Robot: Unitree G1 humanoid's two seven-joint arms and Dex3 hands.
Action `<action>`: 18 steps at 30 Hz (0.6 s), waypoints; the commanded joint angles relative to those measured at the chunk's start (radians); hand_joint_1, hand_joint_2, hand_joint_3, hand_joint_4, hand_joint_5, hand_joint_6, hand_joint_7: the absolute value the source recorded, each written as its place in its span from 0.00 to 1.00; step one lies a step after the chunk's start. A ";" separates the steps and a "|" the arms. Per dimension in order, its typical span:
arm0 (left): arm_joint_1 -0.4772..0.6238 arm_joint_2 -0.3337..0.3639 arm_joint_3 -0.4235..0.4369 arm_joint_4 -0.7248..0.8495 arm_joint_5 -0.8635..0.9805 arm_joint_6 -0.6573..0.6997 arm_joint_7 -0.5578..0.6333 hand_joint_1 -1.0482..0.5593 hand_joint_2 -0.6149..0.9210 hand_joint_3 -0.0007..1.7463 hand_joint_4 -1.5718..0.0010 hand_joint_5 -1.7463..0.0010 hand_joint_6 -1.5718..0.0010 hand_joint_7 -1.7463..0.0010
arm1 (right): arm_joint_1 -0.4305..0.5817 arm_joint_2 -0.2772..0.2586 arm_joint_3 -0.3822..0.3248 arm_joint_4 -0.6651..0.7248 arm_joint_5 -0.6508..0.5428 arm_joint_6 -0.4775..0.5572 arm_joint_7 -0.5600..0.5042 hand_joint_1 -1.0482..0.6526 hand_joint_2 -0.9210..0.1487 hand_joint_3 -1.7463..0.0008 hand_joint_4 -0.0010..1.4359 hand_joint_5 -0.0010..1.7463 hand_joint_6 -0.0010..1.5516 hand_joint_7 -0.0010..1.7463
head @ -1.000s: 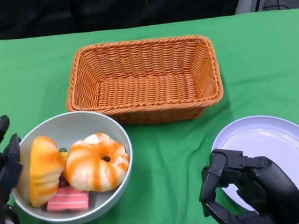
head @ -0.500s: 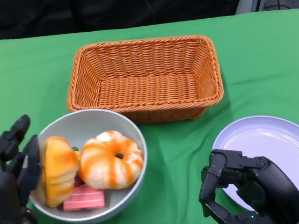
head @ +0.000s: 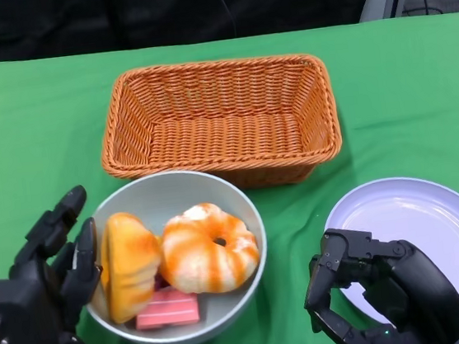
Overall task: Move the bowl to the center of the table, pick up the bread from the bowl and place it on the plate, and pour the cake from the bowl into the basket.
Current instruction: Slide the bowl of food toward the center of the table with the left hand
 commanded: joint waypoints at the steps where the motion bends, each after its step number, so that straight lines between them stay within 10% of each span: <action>1: 0.036 -0.017 -0.016 -0.051 -0.009 0.035 -0.021 0.24 1.00 0.22 0.54 0.99 0.56 1.00 | -0.005 -0.002 -0.006 0.002 0.001 -0.004 -0.007 0.52 0.48 0.35 0.55 0.92 0.45 0.79; 18: 0.086 -0.067 -0.066 -0.130 0.015 0.036 -0.020 0.26 1.00 0.25 0.57 1.00 0.58 0.99 | -0.003 -0.001 -0.005 0.001 0.001 -0.004 -0.007 0.52 0.47 0.36 0.55 0.92 0.45 0.78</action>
